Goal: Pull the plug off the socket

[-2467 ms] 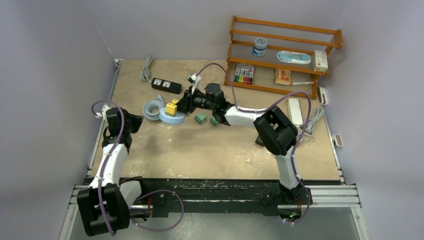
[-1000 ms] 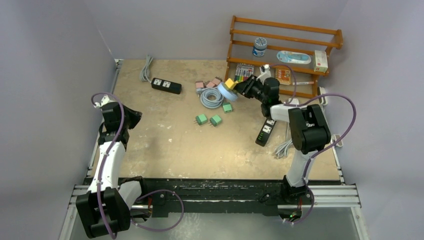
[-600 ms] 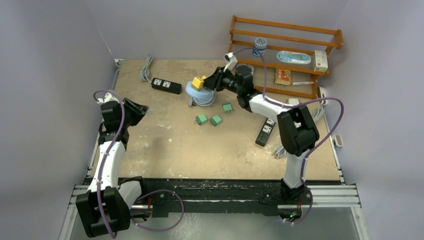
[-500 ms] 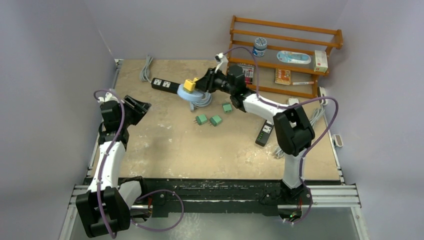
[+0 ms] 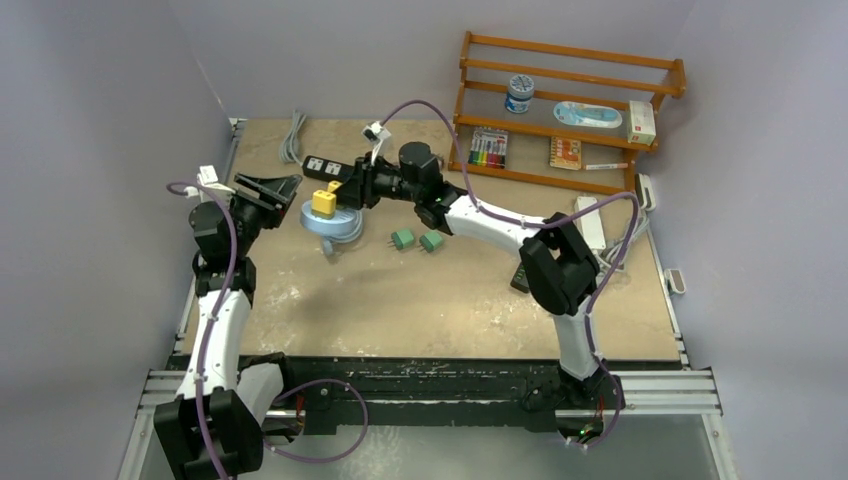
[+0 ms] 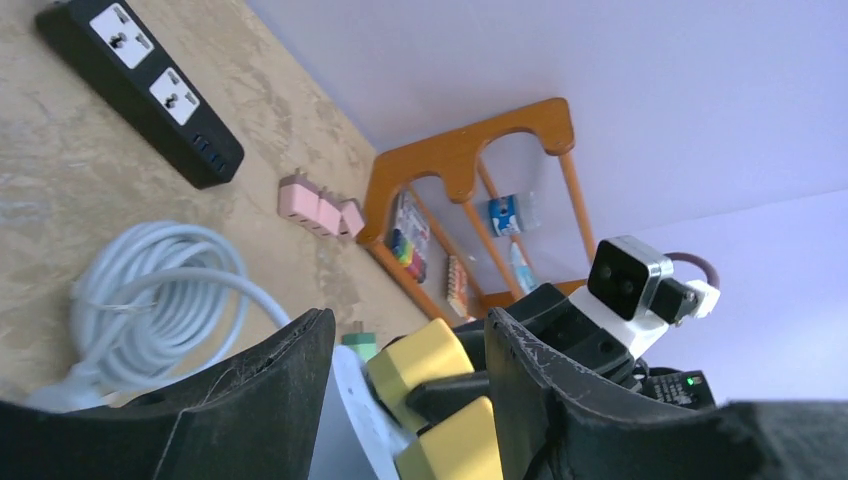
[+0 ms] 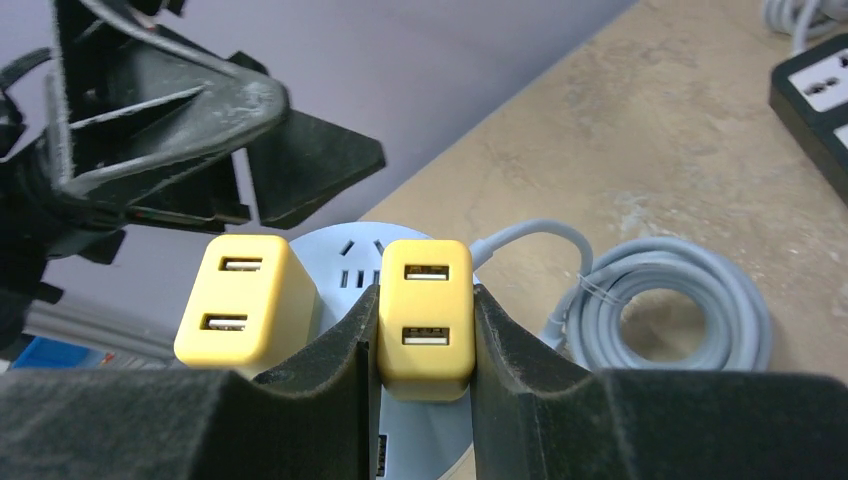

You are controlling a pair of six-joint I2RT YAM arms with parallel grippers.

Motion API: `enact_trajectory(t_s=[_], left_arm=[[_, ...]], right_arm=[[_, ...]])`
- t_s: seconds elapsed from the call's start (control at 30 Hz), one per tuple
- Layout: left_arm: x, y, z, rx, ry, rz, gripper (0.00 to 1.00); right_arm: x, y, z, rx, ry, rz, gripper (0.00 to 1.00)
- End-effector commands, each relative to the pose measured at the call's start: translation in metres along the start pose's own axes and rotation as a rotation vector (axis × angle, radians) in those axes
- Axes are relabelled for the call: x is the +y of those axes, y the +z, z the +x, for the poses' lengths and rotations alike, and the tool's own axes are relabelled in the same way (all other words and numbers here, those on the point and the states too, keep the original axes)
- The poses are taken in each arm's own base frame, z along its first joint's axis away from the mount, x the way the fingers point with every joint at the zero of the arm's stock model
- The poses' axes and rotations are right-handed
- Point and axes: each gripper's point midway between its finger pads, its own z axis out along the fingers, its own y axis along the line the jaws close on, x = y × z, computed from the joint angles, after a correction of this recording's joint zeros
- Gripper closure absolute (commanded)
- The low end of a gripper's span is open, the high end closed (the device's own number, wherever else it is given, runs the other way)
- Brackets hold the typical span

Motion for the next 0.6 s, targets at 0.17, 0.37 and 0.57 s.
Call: enact_trajectory(t_s=[0.17, 0.37, 0.57], left_arm=[[0.008, -0.007, -0.009, -0.039, -0.065, -0.104, 0.44], [0.017, -0.025, -0.024, -0.055, 0.059, -0.298, 0.37], [-0.01, -0.013, -0.007, 0.031, -0.085, -0.137, 0.31]], right_arm=[[0.094, -0.003, -0.099, -0.253, -0.197, -0.254, 1.0], [0.091, 0.0, -0.105, -0.272, -0.239, -0.236, 1.0], [0.092, 0.01, -0.095, -0.255, -0.256, -0.301, 1.0]])
